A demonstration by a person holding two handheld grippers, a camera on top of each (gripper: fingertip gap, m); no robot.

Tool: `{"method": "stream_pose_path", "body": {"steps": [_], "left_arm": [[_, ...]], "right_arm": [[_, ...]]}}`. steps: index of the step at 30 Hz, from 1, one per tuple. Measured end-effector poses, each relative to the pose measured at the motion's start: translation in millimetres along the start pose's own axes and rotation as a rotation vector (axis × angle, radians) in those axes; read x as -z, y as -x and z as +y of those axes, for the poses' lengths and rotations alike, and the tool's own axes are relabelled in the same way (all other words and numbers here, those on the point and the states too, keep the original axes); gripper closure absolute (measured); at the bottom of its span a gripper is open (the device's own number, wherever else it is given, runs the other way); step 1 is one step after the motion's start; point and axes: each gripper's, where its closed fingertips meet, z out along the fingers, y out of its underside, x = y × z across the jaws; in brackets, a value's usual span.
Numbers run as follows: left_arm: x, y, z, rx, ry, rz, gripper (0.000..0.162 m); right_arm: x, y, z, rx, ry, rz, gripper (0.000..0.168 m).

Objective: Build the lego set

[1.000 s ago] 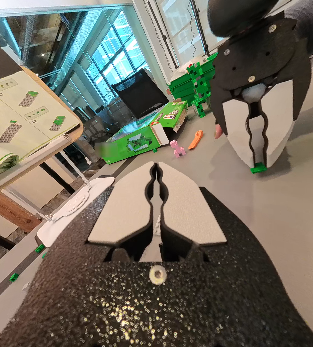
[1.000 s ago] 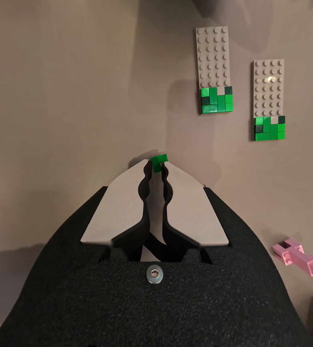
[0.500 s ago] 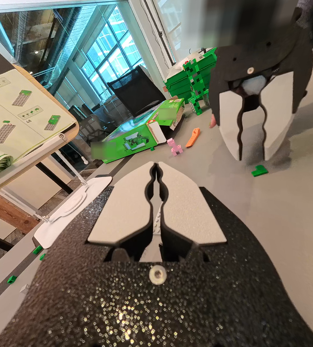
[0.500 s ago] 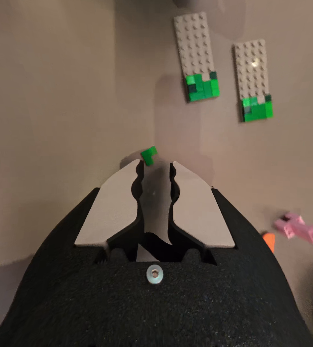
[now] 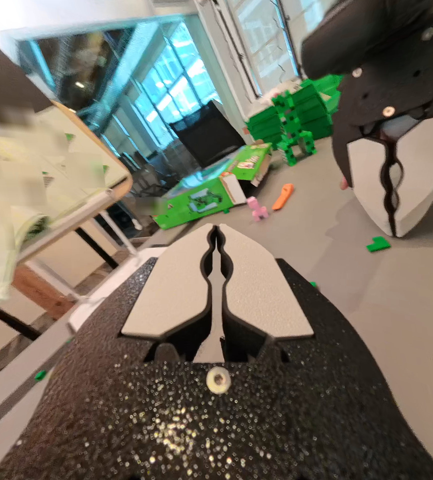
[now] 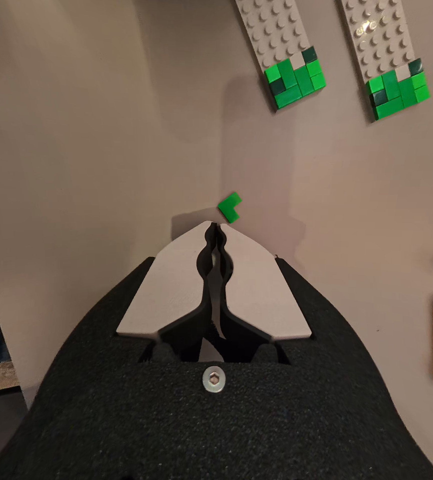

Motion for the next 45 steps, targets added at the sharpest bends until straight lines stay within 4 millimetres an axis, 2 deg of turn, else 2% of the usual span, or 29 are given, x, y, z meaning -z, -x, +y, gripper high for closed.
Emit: {"method": "stream_pose_path", "body": {"steps": [1,4,8,15,32,45], "left_arm": [[3.5,6.6,-3.9,-0.019,-0.024,-0.042,0.162],[9.9,19.4,-5.6,-0.035,-0.041,-0.102,0.162],[12.5,31.8,0.3,0.032,-0.031,-0.138,0.162],[12.6,42.6,11.5,0.158,-0.012,-0.147,0.162],[9.5,29.0,3.0,0.044,-0.028,-0.109,0.162],[7.9,27.1,5.6,0.065,-0.019,-0.087,0.162]], "right_arm": [[-0.1,-0.4,-0.8,0.009,0.0,0.0,0.168],[-1.0,-1.7,-2.5,0.022,0.002,-0.003,0.168],[-2.1,-4.9,-4.6,0.031,0.005,0.001,0.168],[-2.7,-7.0,-5.6,0.038,0.013,-0.004,0.168],[-2.6,-8.6,-5.7,0.039,0.036,0.0,0.168],[-5.6,-14.1,-12.9,0.029,0.036,0.005,0.168]]}}
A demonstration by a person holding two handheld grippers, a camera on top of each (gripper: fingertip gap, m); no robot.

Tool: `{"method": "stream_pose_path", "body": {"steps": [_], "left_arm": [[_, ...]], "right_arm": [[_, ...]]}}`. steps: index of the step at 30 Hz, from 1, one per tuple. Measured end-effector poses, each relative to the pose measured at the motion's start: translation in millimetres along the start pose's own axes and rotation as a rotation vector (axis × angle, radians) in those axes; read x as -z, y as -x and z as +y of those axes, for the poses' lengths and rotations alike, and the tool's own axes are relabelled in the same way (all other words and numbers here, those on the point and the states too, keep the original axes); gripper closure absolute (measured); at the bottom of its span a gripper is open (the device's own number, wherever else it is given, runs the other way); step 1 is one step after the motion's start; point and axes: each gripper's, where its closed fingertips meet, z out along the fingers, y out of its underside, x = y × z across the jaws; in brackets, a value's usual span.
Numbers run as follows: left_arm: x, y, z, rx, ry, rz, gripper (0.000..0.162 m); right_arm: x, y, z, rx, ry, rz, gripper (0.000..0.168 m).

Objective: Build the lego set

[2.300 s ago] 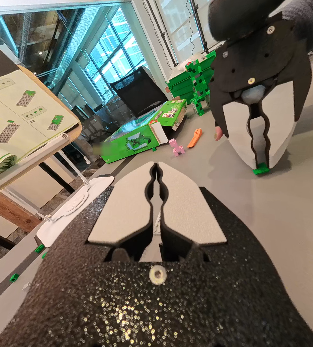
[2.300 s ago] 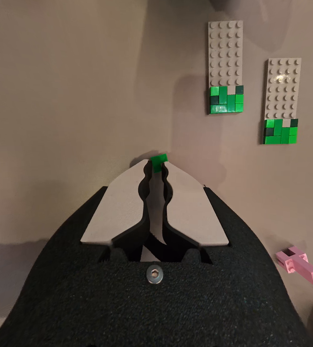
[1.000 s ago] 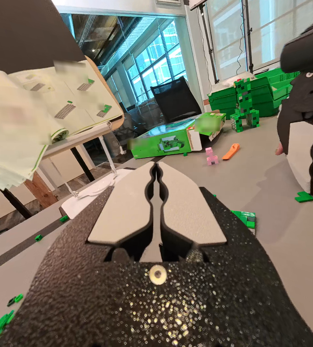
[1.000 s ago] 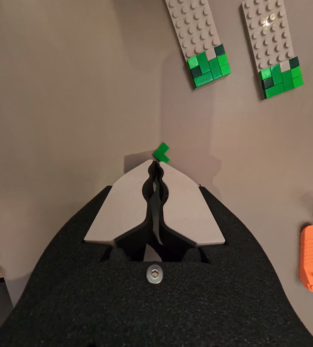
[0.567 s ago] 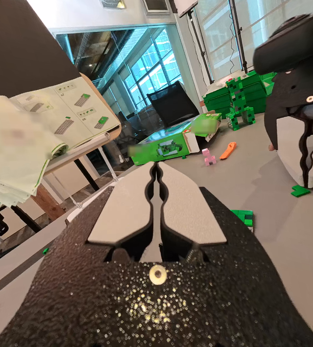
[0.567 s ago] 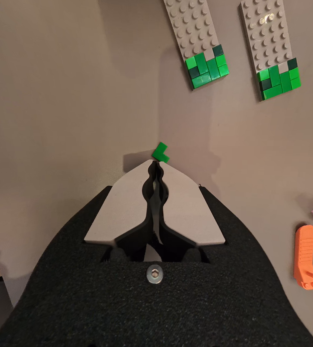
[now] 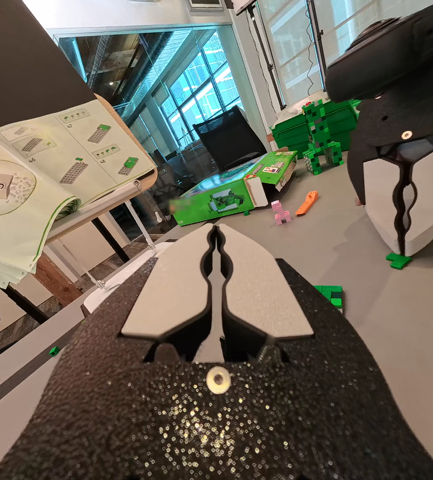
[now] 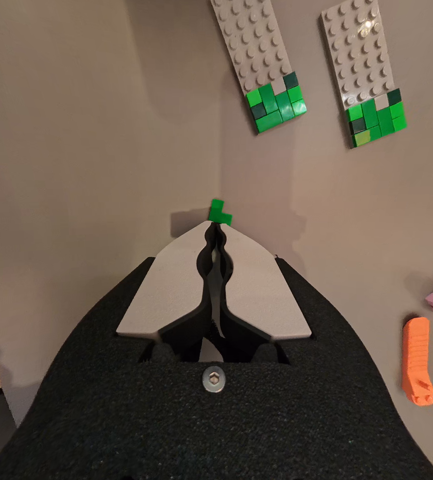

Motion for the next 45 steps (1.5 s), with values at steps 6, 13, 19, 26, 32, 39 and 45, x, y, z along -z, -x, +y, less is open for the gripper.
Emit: {"method": "stream_pose_path", "body": {"steps": [6,13,19,26,32,39,45], "left_arm": [[-0.4,-1.1,0.5,0.002,0.002,0.007,0.162],[-1.4,-2.7,1.8,0.005,0.009,0.018,0.162],[-1.8,-3.6,2.5,0.007,0.012,0.024,0.162],[-2.0,-4.2,2.6,0.009,0.012,0.029,0.162],[-2.2,-4.5,2.8,0.01,0.013,0.032,0.162],[-3.0,-7.1,3.5,0.013,0.016,0.049,0.162],[-3.1,-8.4,3.1,0.012,0.014,0.057,0.162]], "right_arm": [[-0.8,-2.8,-1.6,0.014,0.009,0.005,0.168],[2.2,-6.5,2.6,-0.062,0.008,0.019,0.168],[3.8,-4.2,-3.4,-0.082,-0.028,0.02,0.168],[3.0,-3.3,-8.4,-0.069,-0.037,0.018,0.148],[-1.2,-3.5,-8.3,-0.051,0.002,0.021,0.153],[1.9,-6.9,-14.3,0.005,-0.008,0.041,0.168],[2.0,-2.5,-12.0,-0.055,0.004,0.008,0.159]]}}
